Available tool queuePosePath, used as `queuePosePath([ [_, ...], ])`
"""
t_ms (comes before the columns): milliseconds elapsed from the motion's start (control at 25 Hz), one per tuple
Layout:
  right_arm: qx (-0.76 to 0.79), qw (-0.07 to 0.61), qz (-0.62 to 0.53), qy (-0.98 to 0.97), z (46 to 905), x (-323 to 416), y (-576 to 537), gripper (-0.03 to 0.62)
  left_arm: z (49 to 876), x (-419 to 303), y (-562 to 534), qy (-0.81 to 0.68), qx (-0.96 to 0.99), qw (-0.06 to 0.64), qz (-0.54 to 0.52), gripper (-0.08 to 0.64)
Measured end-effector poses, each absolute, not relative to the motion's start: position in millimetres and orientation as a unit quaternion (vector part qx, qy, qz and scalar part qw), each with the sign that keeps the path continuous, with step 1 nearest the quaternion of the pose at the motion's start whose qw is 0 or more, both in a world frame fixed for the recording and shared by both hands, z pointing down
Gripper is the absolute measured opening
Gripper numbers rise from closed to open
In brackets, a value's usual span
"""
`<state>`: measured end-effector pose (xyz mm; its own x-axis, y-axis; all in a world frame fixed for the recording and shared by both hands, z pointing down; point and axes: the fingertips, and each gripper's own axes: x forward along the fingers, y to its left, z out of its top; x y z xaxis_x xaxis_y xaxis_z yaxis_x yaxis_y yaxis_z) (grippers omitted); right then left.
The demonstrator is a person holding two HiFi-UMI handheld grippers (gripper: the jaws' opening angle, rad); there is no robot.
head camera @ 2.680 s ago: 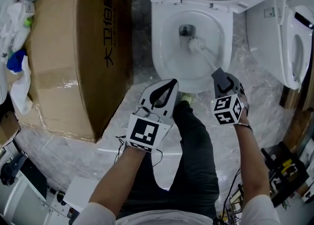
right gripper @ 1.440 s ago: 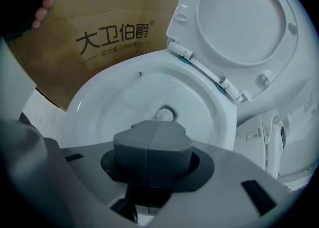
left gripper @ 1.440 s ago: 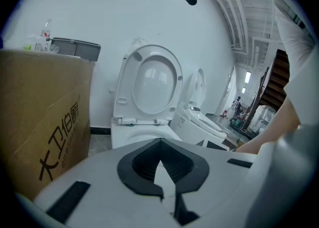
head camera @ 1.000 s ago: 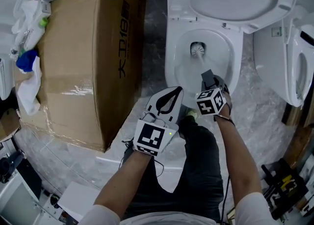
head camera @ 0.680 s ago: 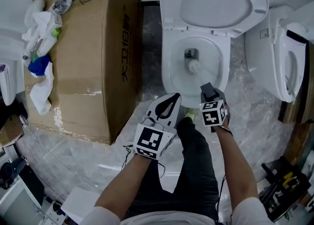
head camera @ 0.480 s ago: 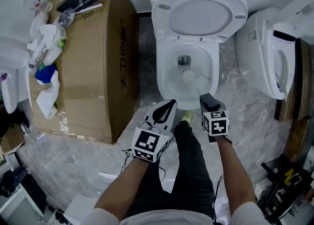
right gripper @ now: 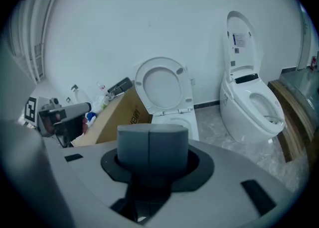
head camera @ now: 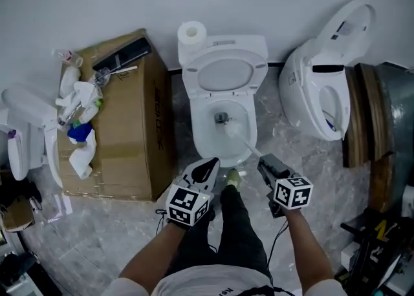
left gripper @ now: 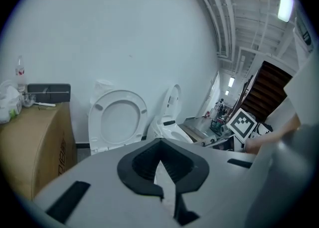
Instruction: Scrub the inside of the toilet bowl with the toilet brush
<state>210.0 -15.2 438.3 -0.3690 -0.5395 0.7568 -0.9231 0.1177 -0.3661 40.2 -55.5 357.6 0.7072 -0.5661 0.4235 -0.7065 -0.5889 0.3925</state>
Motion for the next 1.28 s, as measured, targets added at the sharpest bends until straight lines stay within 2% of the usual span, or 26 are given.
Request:
queuePosePath([
  [320, 0.526, 0.176, 0.397, -0.731, 323.8, 212.4, 11.7, 0.16, 273.7, 53.6, -38.4, -0.34, 0.895, 0.269, 0.102, 0.006],
  [720, 0.535, 0.129, 0.358, -0.754, 232.6, 198.6, 31.0, 0.16, 198.0, 55.6, -21.4, -0.318, 0.914, 0.237, 0.081, 0.006],
  [1280, 0.539, 0.068, 0.235, -0.806, 107.0, 184.6, 33.4, 0.16, 94.5, 61.1, -21.1, -0.285, 0.941, 0.175, 0.045, 0.006],
])
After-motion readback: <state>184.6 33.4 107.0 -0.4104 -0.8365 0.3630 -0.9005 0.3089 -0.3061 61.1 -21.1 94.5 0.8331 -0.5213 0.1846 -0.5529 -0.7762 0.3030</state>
